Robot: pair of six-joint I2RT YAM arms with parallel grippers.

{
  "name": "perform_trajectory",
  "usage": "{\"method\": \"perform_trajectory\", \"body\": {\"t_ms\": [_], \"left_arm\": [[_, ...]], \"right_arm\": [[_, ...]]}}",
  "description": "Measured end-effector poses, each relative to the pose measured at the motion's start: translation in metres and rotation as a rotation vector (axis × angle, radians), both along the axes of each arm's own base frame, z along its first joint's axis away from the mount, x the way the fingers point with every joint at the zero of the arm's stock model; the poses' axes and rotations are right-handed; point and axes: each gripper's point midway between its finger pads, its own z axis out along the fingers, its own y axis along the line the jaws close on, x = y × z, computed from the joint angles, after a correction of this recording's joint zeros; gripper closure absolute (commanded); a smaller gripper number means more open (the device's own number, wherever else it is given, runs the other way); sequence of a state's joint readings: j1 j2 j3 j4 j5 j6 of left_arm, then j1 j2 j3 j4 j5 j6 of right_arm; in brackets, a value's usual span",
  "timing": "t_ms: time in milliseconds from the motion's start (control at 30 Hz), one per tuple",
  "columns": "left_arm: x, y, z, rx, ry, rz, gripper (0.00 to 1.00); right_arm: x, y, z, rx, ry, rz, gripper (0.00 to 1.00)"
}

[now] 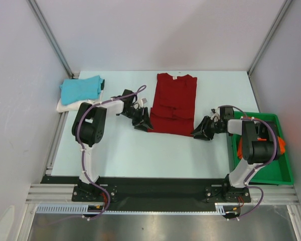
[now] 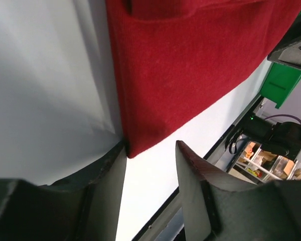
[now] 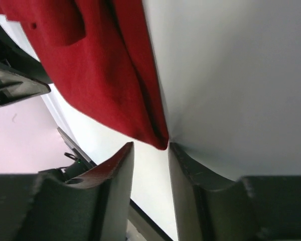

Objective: Fold and stack the t-shirts
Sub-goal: Fold the tshirt

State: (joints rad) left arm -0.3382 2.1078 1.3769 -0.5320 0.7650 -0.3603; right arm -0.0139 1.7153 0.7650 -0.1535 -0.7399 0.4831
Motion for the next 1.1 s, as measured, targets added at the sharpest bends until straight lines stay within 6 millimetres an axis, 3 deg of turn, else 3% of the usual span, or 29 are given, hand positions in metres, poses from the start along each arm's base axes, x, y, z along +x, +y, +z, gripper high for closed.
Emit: {"method": "perform_trajectory", "body": {"t_ms": [33,133,200,300,333,433,700,800,933,1000,1100], "left_arm": [[0.0,0.0,0.0,0.0,0.002,0.001,0.61],[0.0,0.0,-0.003,0.003,0.007,0.004,0.7],[0.0,0.0,-0.005,0.005,0.012,0.005,0.73],[0.0,0.0,-0.008,0.006,0.018,0.005,0.89],[0.0,0.0,-0.009,0.006,0.02,0.007,1.0],[0.002,-0.001,-0.008,0.003,0.015,0.007,1.0],[0.005,-0.006,0.007,-0.033,-0.018,-0.003,1.0],[0.007,-0.007,0.031,-0.053,-0.066,-0.007,1.0],[0.02,-0.012,0.083,-0.1,-0.19,-0.011,1.0],[0.031,-0.015,0.113,-0.128,-0.271,-0.012,1.0],[0.04,-0.018,0.142,-0.155,-0.355,-0.018,1.0]], "right_arm": [[0.001,0.0,-0.001,0.003,0.003,-0.001,0.63],[0.003,0.002,-0.003,0.019,0.017,-0.003,0.65],[0.005,0.003,-0.003,0.025,0.017,-0.001,0.71],[0.007,0.004,-0.006,0.027,0.015,-0.003,0.81],[0.008,0.004,-0.007,0.027,0.014,-0.003,0.84],[0.01,0.004,-0.008,0.02,0.008,-0.009,1.0],[0.01,0.003,0.003,0.017,-0.01,-0.004,1.0],[0.017,0.004,0.03,0.018,-0.067,0.012,1.0],[0.039,0.004,0.081,0.024,-0.212,0.035,1.0],[0.048,0.003,0.102,0.022,-0.273,0.04,1.0],[0.054,0.002,0.126,0.016,-0.337,0.049,1.0]]}}
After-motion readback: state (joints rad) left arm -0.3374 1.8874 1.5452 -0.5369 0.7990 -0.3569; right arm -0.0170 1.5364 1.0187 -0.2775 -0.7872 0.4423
